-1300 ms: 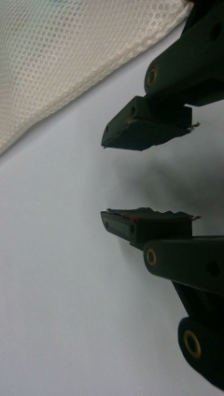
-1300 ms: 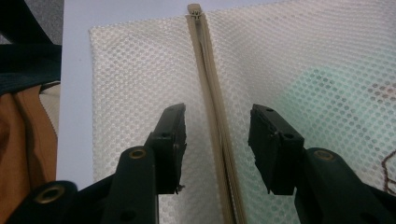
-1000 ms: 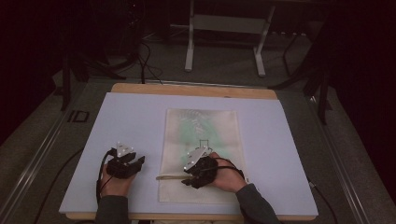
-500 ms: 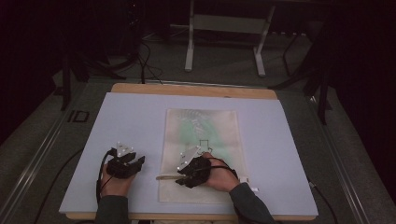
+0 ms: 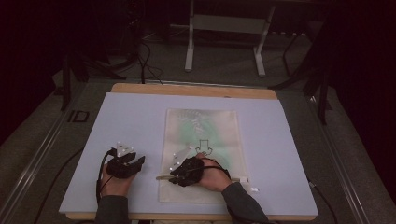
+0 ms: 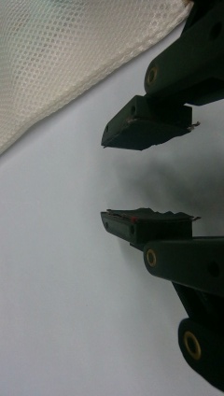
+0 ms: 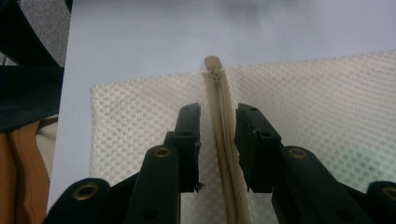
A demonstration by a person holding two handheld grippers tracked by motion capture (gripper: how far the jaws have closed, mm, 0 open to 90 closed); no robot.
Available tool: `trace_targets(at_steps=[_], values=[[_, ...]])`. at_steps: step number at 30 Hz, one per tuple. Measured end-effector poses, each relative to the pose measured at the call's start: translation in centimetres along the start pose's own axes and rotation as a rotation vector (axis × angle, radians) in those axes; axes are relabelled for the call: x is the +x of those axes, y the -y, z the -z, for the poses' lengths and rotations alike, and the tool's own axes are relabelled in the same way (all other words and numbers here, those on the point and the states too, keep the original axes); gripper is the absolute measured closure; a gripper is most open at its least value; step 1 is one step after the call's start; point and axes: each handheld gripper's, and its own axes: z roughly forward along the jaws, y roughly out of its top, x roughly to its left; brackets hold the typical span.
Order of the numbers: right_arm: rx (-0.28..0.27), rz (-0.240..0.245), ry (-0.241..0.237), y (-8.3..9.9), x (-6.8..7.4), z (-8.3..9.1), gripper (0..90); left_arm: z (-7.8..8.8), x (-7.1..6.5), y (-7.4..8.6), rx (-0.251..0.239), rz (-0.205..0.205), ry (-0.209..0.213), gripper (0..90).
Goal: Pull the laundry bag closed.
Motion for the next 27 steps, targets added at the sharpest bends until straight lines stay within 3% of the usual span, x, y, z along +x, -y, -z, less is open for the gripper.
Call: trace_targets(at_steps=[27], values=[[-0.019,-0.003,-0.011,-2.3,-0.1,-2.7,74.5,-0.1,0.0,0.0,0.004,0.003,0.002,56.7]])
